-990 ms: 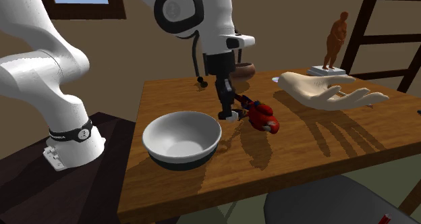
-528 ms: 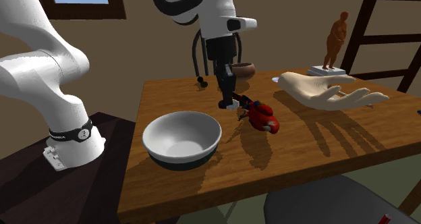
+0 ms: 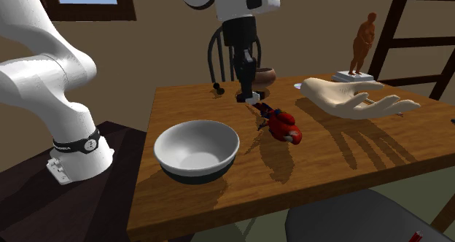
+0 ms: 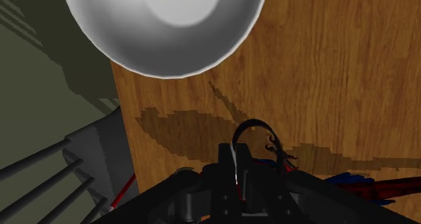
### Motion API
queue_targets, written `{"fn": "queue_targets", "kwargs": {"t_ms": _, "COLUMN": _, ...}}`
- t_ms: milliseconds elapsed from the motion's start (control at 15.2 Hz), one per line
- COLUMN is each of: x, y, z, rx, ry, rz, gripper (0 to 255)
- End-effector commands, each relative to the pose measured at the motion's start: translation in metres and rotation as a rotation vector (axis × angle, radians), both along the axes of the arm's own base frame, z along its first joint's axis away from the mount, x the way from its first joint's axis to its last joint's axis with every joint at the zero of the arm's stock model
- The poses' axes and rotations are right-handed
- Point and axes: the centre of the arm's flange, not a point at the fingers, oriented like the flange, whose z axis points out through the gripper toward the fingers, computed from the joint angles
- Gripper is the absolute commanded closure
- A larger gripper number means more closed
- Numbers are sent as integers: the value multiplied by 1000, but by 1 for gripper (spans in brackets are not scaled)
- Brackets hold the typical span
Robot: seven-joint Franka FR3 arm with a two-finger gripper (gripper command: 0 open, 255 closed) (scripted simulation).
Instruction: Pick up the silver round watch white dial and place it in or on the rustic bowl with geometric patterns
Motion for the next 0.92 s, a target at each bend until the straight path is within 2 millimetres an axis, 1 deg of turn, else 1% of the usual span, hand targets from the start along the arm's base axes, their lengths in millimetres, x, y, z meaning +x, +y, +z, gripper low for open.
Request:
{"fn": "queue_targets", "kwargs": {"t_ms": 0, "x": 0, "y": 0, "z": 11, "rx": 0, "ry": 0, "rz": 0, "gripper": 255}}
{"fn": "queue_targets", "kwargs": {"t_ms": 462, "x": 0, "y": 0, "z": 46, "rx": 0, "ry": 1, "rz": 0, "gripper": 255}}
{"fn": "queue_targets", "kwargs": {"t_ms": 858, "x": -16, "y": 77, "z": 50, "rx": 0, "ry": 0, "rz": 0, "gripper": 255}}
